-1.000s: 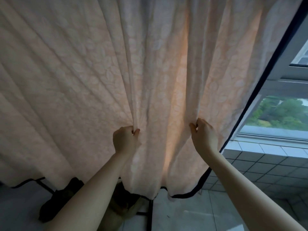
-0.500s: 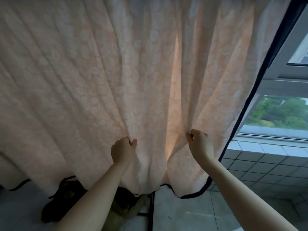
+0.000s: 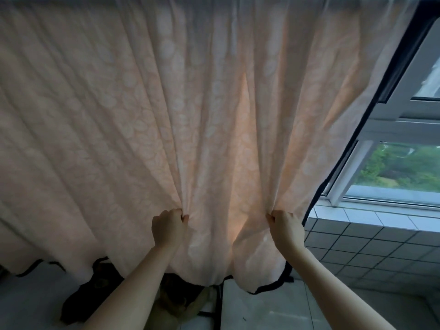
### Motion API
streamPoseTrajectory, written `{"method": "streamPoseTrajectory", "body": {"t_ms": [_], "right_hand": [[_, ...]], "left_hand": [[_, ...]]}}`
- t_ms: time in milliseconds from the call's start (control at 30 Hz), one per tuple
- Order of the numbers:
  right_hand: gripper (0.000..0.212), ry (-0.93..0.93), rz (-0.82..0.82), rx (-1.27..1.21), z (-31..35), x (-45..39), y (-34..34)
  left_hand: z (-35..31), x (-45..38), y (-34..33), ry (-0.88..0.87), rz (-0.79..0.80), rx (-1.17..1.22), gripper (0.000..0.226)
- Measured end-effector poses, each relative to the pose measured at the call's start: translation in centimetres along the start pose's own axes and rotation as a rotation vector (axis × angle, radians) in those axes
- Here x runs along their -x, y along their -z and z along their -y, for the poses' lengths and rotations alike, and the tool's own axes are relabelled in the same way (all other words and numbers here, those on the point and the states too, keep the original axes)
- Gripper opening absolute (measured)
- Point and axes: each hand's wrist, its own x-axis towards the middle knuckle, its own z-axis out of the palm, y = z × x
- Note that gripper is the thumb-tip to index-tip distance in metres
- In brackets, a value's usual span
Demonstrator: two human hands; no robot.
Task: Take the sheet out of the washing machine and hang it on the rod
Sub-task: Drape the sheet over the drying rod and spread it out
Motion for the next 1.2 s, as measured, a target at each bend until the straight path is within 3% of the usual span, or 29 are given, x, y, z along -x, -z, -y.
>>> {"method": "streamPoseTrajectory", "body": {"t_ms": [400,700,1200], "right_hand": [[0.029,-0.043,0.033,-0.041,0.2,0.3,1.9],[0.036,0.172,-0.329,-0.283,4.2,-2.5,11.4],[0.011,0.633,-0.833,-0.129,9.2,-7.7,30.8]], "left_hand": [[-1.0,0.8,1.8,0.025,0.122,0.033,0.027],[-6.7,-4.9,11.7,-0.059,-0.253,0.391,0.025],[-13.5,-13.3,29.6,-0.487,-0.717,0.209,0.023]]}}
